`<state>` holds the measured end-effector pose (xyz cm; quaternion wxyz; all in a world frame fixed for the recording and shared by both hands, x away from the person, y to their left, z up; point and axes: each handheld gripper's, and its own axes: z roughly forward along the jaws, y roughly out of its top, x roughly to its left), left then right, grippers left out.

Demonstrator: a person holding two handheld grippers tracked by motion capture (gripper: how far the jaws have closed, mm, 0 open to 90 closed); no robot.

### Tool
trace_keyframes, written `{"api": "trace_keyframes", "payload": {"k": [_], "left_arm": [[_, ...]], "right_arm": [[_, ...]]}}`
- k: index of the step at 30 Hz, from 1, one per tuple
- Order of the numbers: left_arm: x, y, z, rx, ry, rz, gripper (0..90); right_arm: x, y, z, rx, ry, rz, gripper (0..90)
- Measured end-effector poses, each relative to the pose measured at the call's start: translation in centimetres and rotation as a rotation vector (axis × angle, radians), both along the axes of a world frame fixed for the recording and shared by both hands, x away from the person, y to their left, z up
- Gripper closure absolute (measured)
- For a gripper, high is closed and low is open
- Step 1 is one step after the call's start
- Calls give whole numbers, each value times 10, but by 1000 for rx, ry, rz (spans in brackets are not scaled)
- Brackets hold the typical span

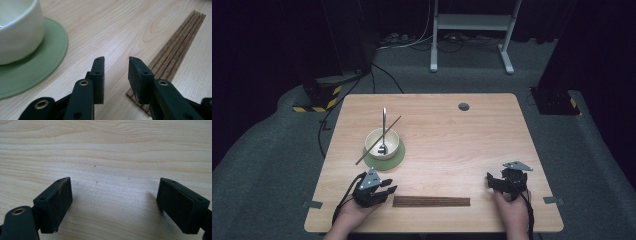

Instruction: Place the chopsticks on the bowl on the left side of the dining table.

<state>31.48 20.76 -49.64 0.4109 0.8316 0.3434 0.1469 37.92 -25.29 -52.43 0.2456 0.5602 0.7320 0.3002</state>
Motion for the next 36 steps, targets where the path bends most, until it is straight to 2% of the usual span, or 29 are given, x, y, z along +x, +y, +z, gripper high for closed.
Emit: {"api": "trace_keyframes", "payload": {"k": [7, 9, 10, 11, 14, 21, 27, 36], "left_arm": [[-1, -12, -5, 33, 17, -60, 650], [-1, -15, -7, 27, 32, -71, 650], [-1, -16, -7, 38, 37, -86, 649], [-2, -18, -8, 28, 39, -81, 650], [-1, -21, -11, 51, 45, -99, 652], [1, -21, -16, 53, 69, -84, 657], [2, -22, -18, 56, 73, -87, 668], [4, -21, -20, 60, 73, -64, 677]], "right_arm": [[-1, 1, 0, 5, 4, -6, 133], [-1, 1, 0, 6, 4, -6, 133], [-1, 1, 0, 5, 3, -6, 133], [-1, 1, 0, 6, 4, -6, 133], [-1, 1, 0, 6, 4, -6, 133], [-1, 1, 0, 6, 4, -6, 135], [-1, 1, 0, 7, 4, -7, 135], [-1, 1, 0, 7, 3, -6, 136]]}}
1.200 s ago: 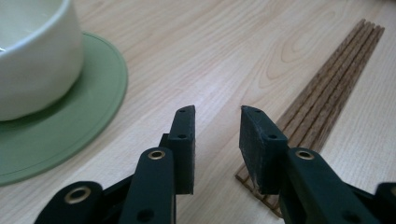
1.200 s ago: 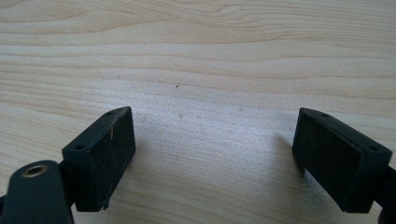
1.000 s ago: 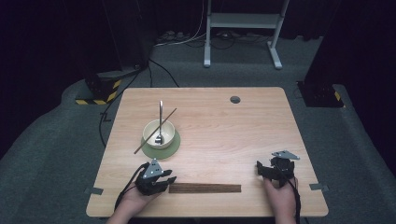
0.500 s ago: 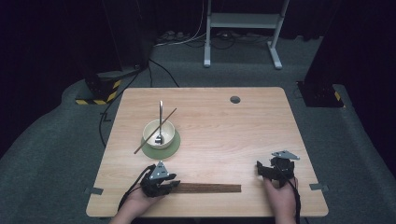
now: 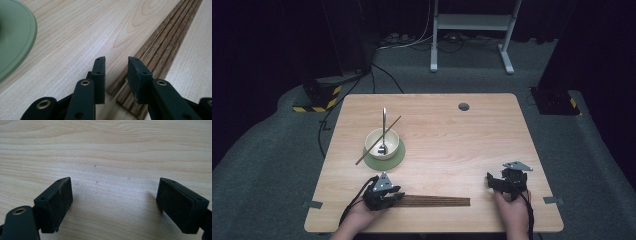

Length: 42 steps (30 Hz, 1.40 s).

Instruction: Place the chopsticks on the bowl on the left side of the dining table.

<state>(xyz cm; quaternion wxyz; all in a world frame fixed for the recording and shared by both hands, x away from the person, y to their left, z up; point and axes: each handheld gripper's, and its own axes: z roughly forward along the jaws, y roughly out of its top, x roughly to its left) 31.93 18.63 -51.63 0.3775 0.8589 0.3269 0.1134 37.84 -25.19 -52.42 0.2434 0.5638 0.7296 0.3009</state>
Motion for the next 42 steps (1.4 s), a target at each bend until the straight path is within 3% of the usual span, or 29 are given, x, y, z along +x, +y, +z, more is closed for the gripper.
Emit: {"api": "trace_keyframes", "payload": {"k": [4, 18, 24, 30, 31, 36, 42], "left_arm": [[1, -1, -2, 5, -1, 18, 682], [4, -11, -3, -7, 3, -50, 757], [5, -4, -3, -7, 1, -42, 815], [6, 11, -2, 10, 3, -8, 829], [6, 14, -2, 16, -1, -3, 831], [8, 25, -1, 20, 7, 27, 828], [7, 23, -2, 23, -4, 26, 775]], "right_arm": [[0, 0, 0, 0, 0, 0, 136], [0, 0, 0, 0, -1, 0, 137], [-1, 0, 1, 6, 20, 4, 138], [0, 1, 0, 7, 1, -4, 139], [-1, 0, 1, 7, 20, 4, 139], [-1, 0, 2, 6, 21, 5, 139], [-1, 0, 2, 5, 19, 8, 143]]}}
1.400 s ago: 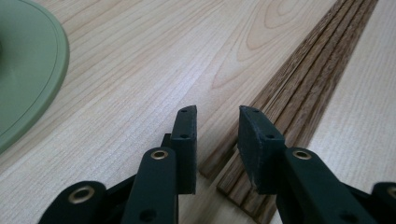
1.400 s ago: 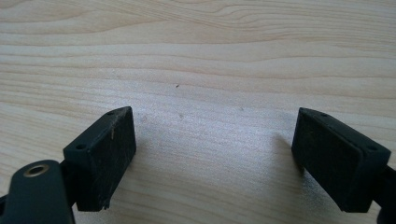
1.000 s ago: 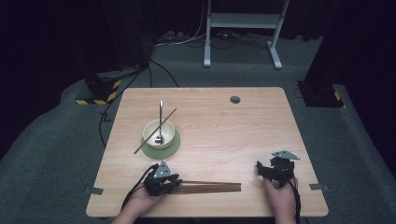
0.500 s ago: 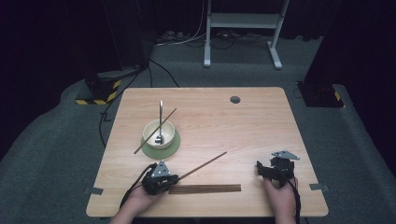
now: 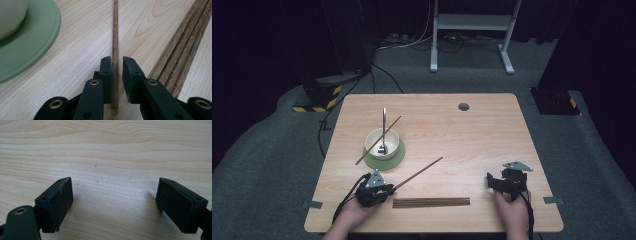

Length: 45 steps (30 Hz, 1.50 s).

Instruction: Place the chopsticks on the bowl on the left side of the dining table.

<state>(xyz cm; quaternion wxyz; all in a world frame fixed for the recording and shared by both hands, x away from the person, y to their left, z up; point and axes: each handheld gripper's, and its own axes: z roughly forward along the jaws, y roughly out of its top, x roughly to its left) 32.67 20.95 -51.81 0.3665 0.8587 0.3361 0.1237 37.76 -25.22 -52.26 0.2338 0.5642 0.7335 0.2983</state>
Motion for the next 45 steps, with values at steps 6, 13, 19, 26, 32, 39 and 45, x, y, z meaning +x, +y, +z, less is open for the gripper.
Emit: {"api": "trace_keyframes", "payload": {"k": [6, 13, 19, 26, 32, 39, 45], "left_arm": [[-2, -2, 0, 3, 0, -2, 832], [-2, 0, 4, -20, -10, -5, 837], [-5, 7, 14, -58, -33, 10, 838], [-8, 14, 25, -85, -62, 13, 838], [-11, 20, 33, -112, -71, 25, 838], [-12, 26, 40, -124, -85, 35, 837], [-15, 32, 50, -139, -112, 54, 838]], "right_arm": [[0, 0, 0, -3, -3, 3, 144], [0, 0, 0, -4, -3, 3, 144], [0, 0, 0, -3, -3, 3, 146], [0, 0, 0, -2, -3, 4, 147], [0, 0, 0, -2, -3, 4, 147], [0, 0, 0, -2, -3, 4, 148], [0, 0, 0, -2, -3, 4, 148]]}}
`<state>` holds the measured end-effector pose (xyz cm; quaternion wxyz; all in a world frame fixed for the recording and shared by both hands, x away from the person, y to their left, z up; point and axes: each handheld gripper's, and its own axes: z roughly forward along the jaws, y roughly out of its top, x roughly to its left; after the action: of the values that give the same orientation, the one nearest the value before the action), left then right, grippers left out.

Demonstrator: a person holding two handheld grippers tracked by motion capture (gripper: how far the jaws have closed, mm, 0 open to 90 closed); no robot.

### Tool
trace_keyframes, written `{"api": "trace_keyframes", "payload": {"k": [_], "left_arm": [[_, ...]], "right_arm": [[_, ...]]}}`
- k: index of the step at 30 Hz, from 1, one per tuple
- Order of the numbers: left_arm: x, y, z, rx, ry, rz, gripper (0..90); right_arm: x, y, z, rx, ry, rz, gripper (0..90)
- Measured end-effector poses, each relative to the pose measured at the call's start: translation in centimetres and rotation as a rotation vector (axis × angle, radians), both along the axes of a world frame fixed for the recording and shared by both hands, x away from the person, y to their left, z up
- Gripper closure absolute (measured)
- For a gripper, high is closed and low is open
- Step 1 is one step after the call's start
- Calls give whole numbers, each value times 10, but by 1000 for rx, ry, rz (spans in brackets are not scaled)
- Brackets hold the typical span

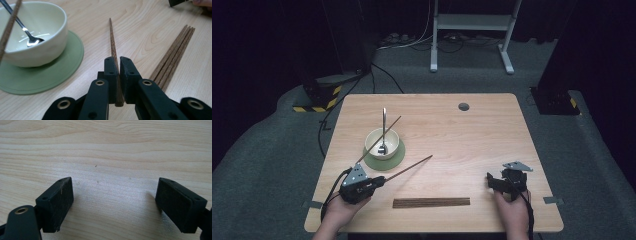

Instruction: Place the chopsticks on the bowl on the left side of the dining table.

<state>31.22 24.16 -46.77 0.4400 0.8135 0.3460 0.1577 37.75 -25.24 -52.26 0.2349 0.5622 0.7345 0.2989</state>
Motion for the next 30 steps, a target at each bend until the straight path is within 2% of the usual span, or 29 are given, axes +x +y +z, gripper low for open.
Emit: {"api": "trace_keyframes", "payload": {"k": [13, 18, 27, 29, 30], "left_arm": [[4, 11, 11, -55, -51, 49, 838], [6, 13, 13, -76, -56, 72, 839], [10, 17, 15, -97, -100, 112, 839], [12, 18, 16, -84, -103, 102, 839], [12, 18, 16, -88, -99, 111, 839]], "right_arm": [[0, 0, 0, 0, 0, 1, 150], [0, 0, 0, 0, -1, 1, 149], [0, 0, 0, 0, -1, 1, 149], [0, 0, 0, 0, -1, 1, 149], [0, 0, 0, 0, -1, 1, 149]]}}
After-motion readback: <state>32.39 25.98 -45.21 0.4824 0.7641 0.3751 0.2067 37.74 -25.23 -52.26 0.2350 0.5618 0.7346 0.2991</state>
